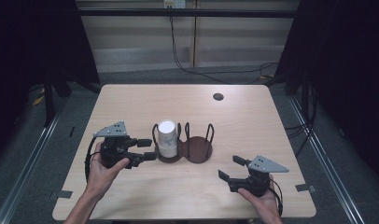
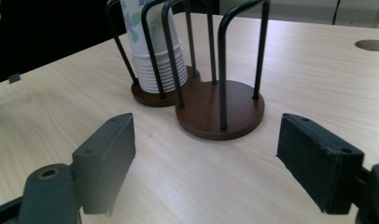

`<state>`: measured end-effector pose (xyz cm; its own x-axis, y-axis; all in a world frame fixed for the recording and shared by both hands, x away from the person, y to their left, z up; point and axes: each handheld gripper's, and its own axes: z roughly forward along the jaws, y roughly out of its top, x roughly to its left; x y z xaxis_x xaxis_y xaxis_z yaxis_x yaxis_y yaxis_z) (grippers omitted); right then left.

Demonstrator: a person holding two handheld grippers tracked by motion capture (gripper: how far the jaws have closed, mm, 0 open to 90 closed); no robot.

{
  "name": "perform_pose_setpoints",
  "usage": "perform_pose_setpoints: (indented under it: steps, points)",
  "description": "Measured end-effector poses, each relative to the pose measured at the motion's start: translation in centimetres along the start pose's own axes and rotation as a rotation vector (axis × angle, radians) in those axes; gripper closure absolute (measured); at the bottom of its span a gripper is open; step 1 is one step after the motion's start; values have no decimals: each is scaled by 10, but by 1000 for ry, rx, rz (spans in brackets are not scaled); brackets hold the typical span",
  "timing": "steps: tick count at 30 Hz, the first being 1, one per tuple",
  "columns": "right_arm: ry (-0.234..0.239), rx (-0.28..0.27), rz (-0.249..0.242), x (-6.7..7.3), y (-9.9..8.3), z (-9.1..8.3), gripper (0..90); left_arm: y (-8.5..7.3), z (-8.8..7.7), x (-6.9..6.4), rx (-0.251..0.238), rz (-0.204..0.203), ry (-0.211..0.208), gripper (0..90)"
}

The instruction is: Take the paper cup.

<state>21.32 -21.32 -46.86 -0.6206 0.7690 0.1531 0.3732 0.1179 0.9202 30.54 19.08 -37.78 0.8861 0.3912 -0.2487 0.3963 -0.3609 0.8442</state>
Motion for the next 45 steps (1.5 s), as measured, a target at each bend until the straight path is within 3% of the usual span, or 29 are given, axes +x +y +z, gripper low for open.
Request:
perform_pose_setpoints:
  steps: [3, 6, 15, 18, 23, 26, 30, 34, 44, 45]
  points:
    - [8, 11, -6, 2, 0, 1, 189, 6, 2, 1, 7, -9, -25, 369]
    - [9, 16, -6, 3, 0, 2, 188, 14, 3, 0, 34, 12, -5, 343]
    - [18, 30, -9, 4, -1, 3, 180, 30, 5, 2, 60, 61, 7, 274]
    - [21, 33, -11, 4, 0, 3, 180, 37, 8, 1, 69, 86, 62, 272]
    - [23, 37, -10, 4, -1, 4, 179, 44, 10, 2, 70, 91, 89, 286]
    - [28, 39, -12, 4, 0, 4, 180, 48, 15, 2, 124, 112, 138, 288]
    - [33, 42, -14, 5, -1, 4, 180, 52, 16, 4, 143, 113, 125, 325]
    - [34, 48, -12, 5, -1, 6, 180, 60, 20, 8, 177, 122, 109, 295]
    - [36, 57, -15, 5, -1, 6, 180, 72, 27, 22, 195, 126, 73, 294]
    - [36, 57, -13, 5, -1, 6, 180, 74, 30, 25, 224, 137, 70, 294]
